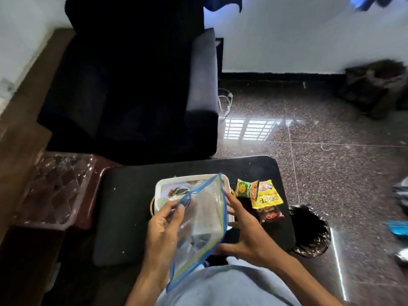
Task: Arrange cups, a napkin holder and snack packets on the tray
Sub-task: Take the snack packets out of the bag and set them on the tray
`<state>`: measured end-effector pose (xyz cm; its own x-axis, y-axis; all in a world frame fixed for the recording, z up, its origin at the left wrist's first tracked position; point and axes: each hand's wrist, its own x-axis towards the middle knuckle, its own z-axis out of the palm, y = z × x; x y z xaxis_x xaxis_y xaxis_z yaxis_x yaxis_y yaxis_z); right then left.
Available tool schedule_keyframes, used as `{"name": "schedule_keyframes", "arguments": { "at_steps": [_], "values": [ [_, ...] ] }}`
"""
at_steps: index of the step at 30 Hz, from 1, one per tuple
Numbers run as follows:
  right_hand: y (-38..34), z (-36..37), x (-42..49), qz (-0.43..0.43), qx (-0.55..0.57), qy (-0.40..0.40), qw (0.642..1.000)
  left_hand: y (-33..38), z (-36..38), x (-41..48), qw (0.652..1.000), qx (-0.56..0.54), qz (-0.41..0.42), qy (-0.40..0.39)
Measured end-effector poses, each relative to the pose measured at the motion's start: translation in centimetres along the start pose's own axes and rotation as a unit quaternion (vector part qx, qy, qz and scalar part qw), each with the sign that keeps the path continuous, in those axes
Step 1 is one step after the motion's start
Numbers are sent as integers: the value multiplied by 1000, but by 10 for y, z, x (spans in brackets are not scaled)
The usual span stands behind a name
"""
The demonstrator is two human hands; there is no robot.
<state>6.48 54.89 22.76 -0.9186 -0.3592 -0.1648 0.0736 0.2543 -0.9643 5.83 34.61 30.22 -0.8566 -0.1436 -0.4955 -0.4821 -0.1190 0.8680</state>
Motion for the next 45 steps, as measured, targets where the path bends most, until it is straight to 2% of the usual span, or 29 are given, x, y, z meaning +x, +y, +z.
{"name": "schedule_keyframes", "arguments": {
  "at_steps": [5, 9, 10, 12, 14, 15, 17, 19, 22, 24, 27, 29, 31, 34, 35, 37, 39, 43, 45],
  "values": [
    [-32, 45, 12, -48, 8, 83, 995, 3, 2, 3, 988, -6, -16, -152],
    [-46, 64, 20, -61, 4, 245, 968, 10, -15, 8, 970, 83, 95, -208],
    [-50, 65, 20, -54, -1, 281, 958, 12, -24, 8, 971, 79, 126, -188],
    [-56, 65, 22, -22, 26, 371, 928, 6, -44, 7, 978, 65, 178, -90],
    [-63, 63, 25, 13, 58, 469, 881, -9, -62, 2, 984, 65, 165, 11],
    [-66, 64, 27, 12, 98, 494, 864, -18, -68, -2, 990, 59, 124, 16],
    [-75, 70, 28, 9, 219, 478, 851, -31, -72, -10, 998, 24, 3, -57],
    [-83, 85, 26, 50, 323, 426, 843, -35, -66, -14, 991, -21, -56, -120],
    [-91, 105, 16, 132, 465, 290, 826, -32, -51, -5, 978, -124, -52, -159],
    [-95, 107, 9, 170, 545, 211, 793, -31, -48, 4, 970, -152, -14, -191],
    [-85, 95, 0, 230, 581, 201, 754, -37, -40, 17, 966, -135, -6, -220],
    [-72, 86, -10, 278, 542, 216, 764, -44, -33, 21, 966, -105, 13, -236],
    [-58, 78, -22, 307, 438, 244, 809, -51, -22, 23, 965, -82, 26, -246],
    [-39, 53, -45, 262, 259, 317, 874, -64, 0, 26, 968, -41, 16, -247],
    [-32, 40, -55, 228, 213, 309, 899, -69, 8, 27, 969, -30, 5, -244],
    [-18, 12, -74, 156, 195, 219, 943, -80, 25, 28, 971, -16, -34, -235],
    [-6, -15, -91, 147, 239, 136, 950, -93, 47, 28, 966, -1, -75, -248],
    [44, -73, -121, 197, 198, 198, 940, -128, 112, 25, 943, 93, -114, -299],
    [78, -103, -136, 216, 151, 211, 941, -148, 153, 24, 939, 146, -118, -289]
  ]
}}
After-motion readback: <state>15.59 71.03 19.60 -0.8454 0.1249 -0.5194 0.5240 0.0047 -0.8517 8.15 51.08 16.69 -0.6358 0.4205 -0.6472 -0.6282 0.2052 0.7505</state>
